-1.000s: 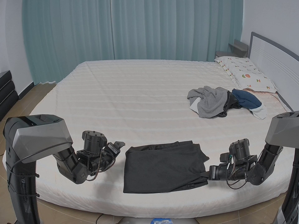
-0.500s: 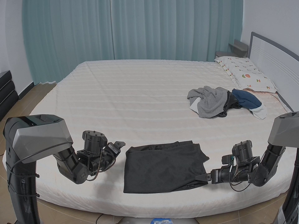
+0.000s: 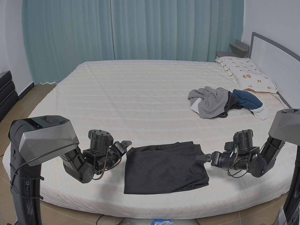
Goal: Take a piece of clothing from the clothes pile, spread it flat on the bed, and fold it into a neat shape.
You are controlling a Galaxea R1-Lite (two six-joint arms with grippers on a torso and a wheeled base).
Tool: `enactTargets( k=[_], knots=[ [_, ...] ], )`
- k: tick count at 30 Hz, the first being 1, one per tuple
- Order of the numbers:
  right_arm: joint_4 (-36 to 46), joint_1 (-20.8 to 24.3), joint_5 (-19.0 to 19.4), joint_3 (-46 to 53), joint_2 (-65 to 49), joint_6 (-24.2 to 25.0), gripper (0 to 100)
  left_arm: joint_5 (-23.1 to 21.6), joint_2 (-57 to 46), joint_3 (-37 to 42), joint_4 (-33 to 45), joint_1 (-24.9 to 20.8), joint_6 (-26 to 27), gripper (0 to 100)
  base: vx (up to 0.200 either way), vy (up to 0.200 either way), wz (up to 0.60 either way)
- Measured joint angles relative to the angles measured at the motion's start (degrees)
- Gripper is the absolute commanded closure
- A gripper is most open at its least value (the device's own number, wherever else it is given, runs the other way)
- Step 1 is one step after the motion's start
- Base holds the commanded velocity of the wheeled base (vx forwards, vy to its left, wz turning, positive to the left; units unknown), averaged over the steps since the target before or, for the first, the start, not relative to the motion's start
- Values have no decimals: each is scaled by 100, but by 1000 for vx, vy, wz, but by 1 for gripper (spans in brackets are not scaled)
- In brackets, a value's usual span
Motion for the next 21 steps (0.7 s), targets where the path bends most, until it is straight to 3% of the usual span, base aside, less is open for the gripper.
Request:
enactTargets(
  k=[2, 8, 21],
  knots=[
    [-6, -16, 2, -116, 40, 123, 0, 0, 13, -11, 5, -15, -6, 0, 0, 0, 0],
    [-6, -30, -2, -380, 154, 569, 0, 0, 18, -17, 11, -35, -13, 0, 0, -200, 0],
    [-13, -46, -6, -923, 435, 1385, 0, -2, 88, -138, 16, -52, 54, 0, 0, 0, 0]
  ],
)
